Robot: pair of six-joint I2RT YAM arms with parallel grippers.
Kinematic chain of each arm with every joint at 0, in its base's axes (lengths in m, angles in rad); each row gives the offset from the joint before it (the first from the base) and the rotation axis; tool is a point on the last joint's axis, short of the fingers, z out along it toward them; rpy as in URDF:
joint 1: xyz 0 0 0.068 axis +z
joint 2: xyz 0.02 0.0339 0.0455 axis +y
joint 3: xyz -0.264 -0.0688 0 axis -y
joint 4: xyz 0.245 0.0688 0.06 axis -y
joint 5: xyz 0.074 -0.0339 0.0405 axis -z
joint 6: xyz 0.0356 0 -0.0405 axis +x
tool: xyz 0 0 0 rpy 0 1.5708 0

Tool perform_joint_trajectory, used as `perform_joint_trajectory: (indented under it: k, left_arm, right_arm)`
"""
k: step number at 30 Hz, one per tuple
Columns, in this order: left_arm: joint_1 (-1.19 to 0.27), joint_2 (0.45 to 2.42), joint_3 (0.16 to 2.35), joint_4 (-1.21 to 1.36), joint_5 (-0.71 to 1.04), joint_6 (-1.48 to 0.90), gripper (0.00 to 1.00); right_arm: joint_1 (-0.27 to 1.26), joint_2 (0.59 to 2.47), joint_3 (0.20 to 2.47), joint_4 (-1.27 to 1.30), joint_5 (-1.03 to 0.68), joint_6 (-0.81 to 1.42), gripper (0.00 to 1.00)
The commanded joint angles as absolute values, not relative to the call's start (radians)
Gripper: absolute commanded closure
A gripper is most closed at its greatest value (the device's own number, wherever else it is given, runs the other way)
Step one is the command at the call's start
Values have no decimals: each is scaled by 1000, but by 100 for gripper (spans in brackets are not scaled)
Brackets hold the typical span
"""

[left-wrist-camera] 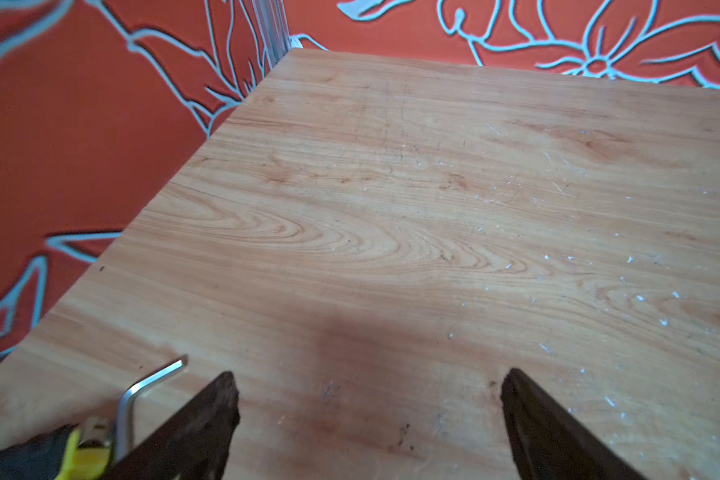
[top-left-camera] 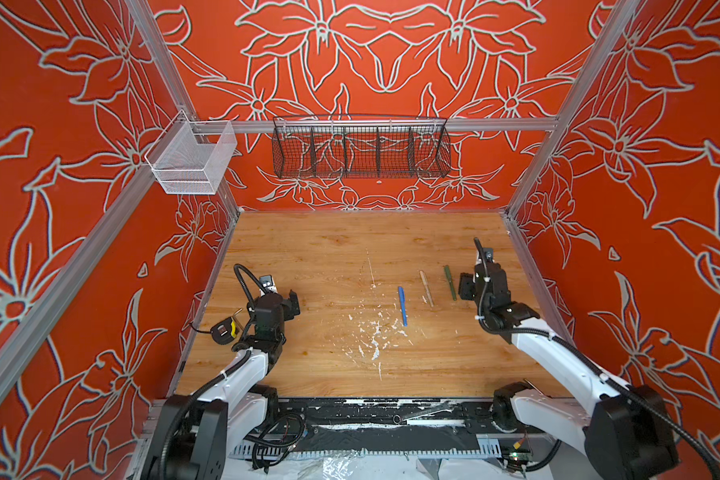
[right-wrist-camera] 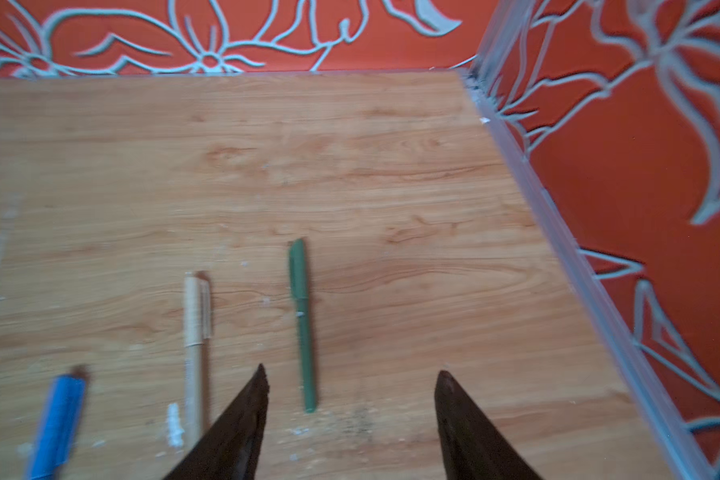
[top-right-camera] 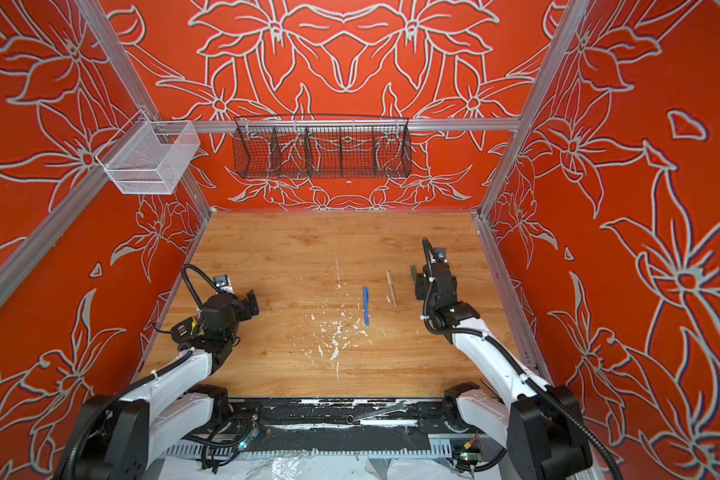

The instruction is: Insert the pens into the pen caps

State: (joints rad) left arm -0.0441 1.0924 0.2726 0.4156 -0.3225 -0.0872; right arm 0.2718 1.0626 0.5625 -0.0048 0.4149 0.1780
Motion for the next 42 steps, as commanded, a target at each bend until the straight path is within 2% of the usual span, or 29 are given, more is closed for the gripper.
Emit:
perform_joint_trajectory:
  k: [1,3,6,9,12,14,18,19,22,24,26,29,31,33,36,42]
  left_arm:
    - [-26,1230,356,500,-225,-54,3]
    - [-26,1327,401,507,-189,-30,3]
    - [-17,1327,403,493,-171,-38,3]
    - [-17,1346,393,523,-103,-3,3]
    - [-15,1342,386,531,-97,0,3]
    - [-15,1343,389,527,-94,0,3]
    - [-14,1344,390,525,-92,0,3]
    - [-12,1344,391,526,-92,0,3]
    - [-14,1345,391,525,-92,0,3]
    - [-14,1345,391,525,-92,0,3]
    - [-14,1345,391,523,-92,-1,3]
    - [-13,1344,389,526,-91,-1,3]
    - [-12,1344,390,524,-91,-1,3]
    - [-12,1346,392,524,-90,-1,3]
    - [-12,1344,391,525,-90,-2,3]
    - [0,1352,402,513,-84,-12,3]
  right_arm:
    - [248,1060,452,281,572,37,35]
    - [234,1091,376,463,567,-2,35]
    - [233,1156,262,796,558,-73,33]
    - [218,1155,245,742,527,-29,33]
    - [216,1278,139,1050,508,-49,30]
    - [212,1351,176,1053,485,-69,29]
    - [182,1356,291,824,366,-70,4]
    - [183,1359,283,850,369,-69,3]
    - [180,1357,276,861,370,-65,3]
    - [168,1369,222,949,353,-45,3]
    - [163,1485,202,1153,359,-79,3]
    - [156,1397,245,928,344,-38,3]
    - [152,1458,251,1013,349,-52,3]
    - [147,1408,274,884,341,-29,3]
    - [141,1435,263,950,334,-37,3]
    - [141,1415,274,897,332,-31,3]
